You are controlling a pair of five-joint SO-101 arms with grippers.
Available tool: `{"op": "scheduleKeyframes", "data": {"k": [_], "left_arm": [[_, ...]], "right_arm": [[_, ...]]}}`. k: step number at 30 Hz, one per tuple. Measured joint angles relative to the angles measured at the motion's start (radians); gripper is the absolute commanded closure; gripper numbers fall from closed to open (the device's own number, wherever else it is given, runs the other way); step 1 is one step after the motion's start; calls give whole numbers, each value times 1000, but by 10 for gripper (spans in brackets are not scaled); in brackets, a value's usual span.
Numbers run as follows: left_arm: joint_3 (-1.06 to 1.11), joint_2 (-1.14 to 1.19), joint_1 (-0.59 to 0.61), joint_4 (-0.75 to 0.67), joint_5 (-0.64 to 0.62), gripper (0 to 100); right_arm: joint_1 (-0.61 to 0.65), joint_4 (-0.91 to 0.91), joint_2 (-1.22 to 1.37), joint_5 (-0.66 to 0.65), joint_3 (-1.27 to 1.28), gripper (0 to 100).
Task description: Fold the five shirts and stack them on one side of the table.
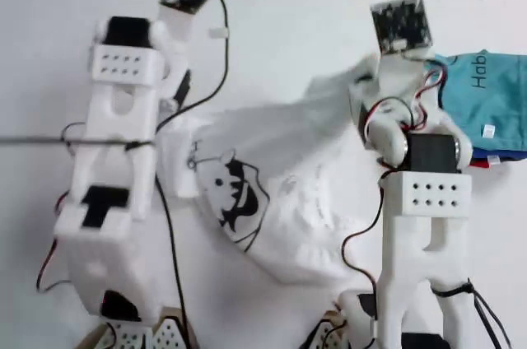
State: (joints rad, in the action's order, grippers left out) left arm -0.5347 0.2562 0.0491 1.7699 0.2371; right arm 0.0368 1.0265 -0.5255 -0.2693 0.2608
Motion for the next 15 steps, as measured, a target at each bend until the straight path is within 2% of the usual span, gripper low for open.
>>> {"op": "scheduleKeyframes", "data": {"k": [8,15], "left_arm": [[71,-339,64,0,41,974],[71,-532,84,0,41,974]], "right_arm": [[-2,158,207,0,-462,980],[9,319,219,0,-807,980]]}}
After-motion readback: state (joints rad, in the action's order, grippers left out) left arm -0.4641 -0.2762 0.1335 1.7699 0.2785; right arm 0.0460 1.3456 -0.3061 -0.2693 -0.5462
